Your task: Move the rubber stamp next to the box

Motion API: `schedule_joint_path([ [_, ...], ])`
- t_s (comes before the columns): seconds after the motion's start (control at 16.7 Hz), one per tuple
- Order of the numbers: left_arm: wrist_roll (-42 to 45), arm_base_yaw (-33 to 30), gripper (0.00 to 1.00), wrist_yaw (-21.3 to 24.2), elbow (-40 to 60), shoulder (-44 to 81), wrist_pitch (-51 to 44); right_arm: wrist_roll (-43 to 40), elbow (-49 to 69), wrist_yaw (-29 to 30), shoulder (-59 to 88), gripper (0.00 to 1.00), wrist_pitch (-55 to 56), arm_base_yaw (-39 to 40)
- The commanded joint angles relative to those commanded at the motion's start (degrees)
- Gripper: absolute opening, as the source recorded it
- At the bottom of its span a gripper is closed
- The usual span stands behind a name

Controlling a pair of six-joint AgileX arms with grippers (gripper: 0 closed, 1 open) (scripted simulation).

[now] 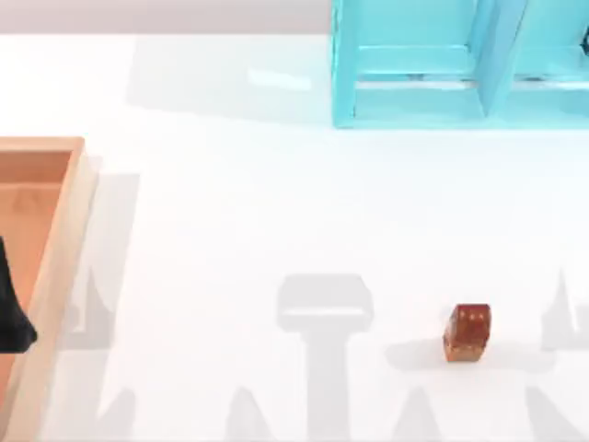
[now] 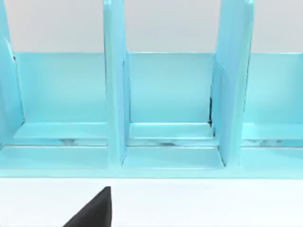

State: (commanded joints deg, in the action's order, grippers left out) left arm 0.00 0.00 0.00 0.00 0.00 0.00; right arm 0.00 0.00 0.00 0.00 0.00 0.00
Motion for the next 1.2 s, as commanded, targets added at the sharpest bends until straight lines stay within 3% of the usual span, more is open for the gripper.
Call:
schedule_joint_path([
  [0.3, -1.6, -1.1, 1.0, 0.0, 3.0, 3.1, -1.9, 0.0, 0.0, 0.0, 0.0, 1.0, 0.0, 0.0],
  [0.54, -7.5, -5.2, 1.0, -0.6, 14.1, 15.2, -9.3, 0.0, 0.0, 0.0, 0.0, 1.0, 0.0, 0.0],
  [0.84, -18.1, -13.7, 1.0, -2.1, 35.9, 39.4, -25.1, 0.0, 0.0, 0.0, 0.0, 1.0, 0.0, 0.0],
  [1.2, -32.1, -27.1, 1.0, -4.2, 69.3, 75.2, -49.2, 0.0, 0.0, 0.0, 0.0, 1.0, 0.0, 0.0],
])
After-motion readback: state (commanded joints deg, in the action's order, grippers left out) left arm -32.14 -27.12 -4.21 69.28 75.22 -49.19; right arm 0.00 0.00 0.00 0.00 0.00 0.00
